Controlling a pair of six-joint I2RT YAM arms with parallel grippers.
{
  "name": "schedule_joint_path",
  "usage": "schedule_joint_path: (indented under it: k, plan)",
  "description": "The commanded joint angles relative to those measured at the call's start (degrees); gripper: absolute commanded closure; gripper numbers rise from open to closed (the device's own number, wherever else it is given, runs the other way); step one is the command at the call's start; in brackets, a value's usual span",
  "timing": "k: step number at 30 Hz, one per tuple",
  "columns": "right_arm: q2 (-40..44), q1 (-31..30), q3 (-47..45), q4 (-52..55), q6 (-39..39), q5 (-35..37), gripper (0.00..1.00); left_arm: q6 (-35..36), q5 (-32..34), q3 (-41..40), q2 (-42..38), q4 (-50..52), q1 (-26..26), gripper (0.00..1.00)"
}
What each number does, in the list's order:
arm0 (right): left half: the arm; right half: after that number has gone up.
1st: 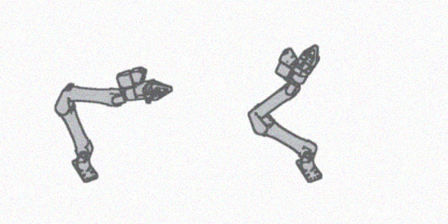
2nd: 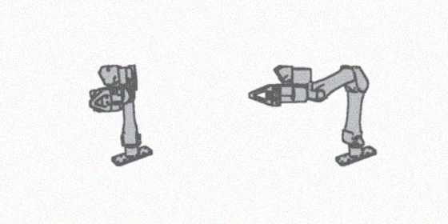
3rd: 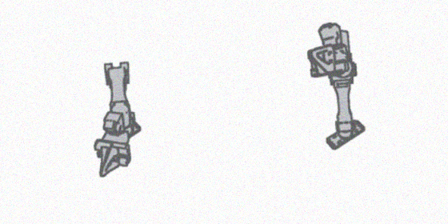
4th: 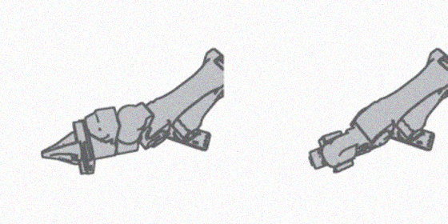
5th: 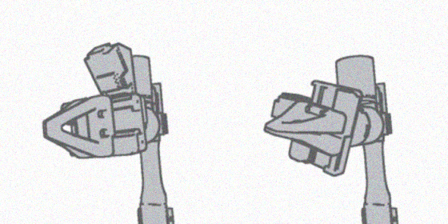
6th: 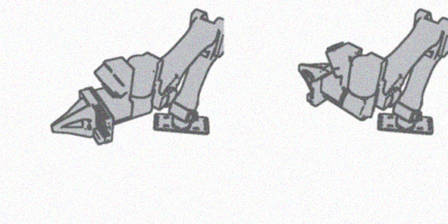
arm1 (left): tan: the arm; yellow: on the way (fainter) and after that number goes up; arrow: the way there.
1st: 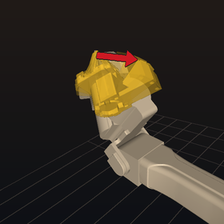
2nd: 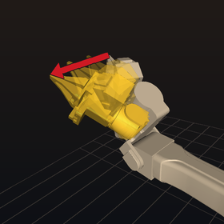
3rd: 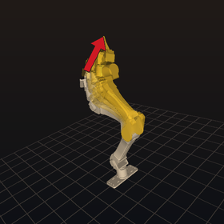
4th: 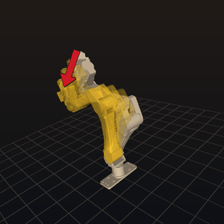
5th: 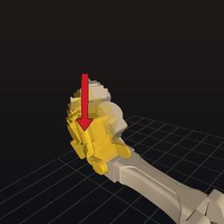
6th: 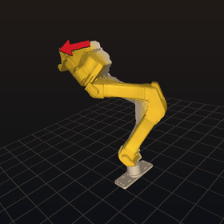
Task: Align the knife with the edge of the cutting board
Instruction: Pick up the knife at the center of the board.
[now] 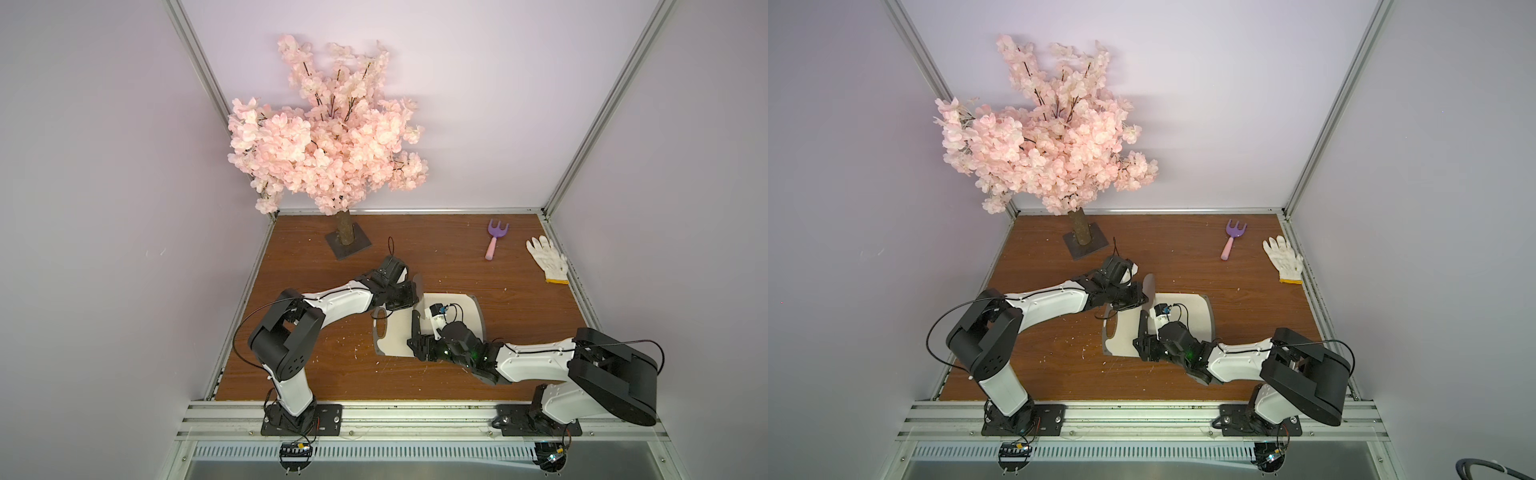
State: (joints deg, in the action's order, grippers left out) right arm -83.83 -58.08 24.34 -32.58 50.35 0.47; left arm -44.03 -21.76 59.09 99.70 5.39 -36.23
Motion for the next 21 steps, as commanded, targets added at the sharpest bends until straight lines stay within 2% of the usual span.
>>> schedule_joint_path:
  k: [1, 4, 7, 8, 10, 11, 14, 18, 19, 21]
  plan:
    - [-0.86, 0.19, 1.89, -3.28, 0.27, -0.22, 0.46, -0.91, -1.84, -0.68, -2.13, -2.3, 0.68, 1.0]
    - [-0.85, 0.26, 2.15, -3.37, 0.29, -0.04, 0.56, -0.85, -2.05, -0.84, -2.18, -2.39, 0.72, 1.0]
    - [-0.52, 0.25, 2.32, -2.75, 0.04, 0.29, 0.77, -0.59, -1.94, -0.9, -2.39, -2.28, 0.79, 1.0]
    - [-0.4, 0.25, 2.34, -2.45, -0.1, 0.38, 0.86, -0.34, -1.82, -0.77, -2.36, -1.98, 0.81, 0.99]
    - [-0.09, 0.21, 2.74, -1.13, -0.43, 0.93, 1.0, 0.06, -1.3, -0.61, -2.4, -1.35, 0.81, 0.86]
    - [0.08, 0.23, 3.0, -0.49, -0.77, 1.14, 1.0, 0.26, -0.87, -0.59, -2.51, -0.94, 0.81, 0.76]
    - [1.4, 0.13, 3.87, 3.06, -1.69, 3.39, 1.0, 1.25, 0.73, -0.23, -3.04, 0.54, 0.87, 0.56]
    - [4.48, -0.12, 5.04, 8.83, -3.39, 7.45, 1.0, 3.4, 3.16, 0.75, -4.57, 3.09, 0.82, 0.07]
    - [5.22, -0.18, 5.02, 9.91, -3.71, 8.13, 1.0, 4.14, 4.1, 1.24, -4.95, 4.3, 0.89, 0.01]
    - [6.59, -0.22, 5.22, 11.98, -4.39, 9.8, 1.0, 5.69, 5.75, 2.4, -5.58, 6.63, 1.16, 0.0]
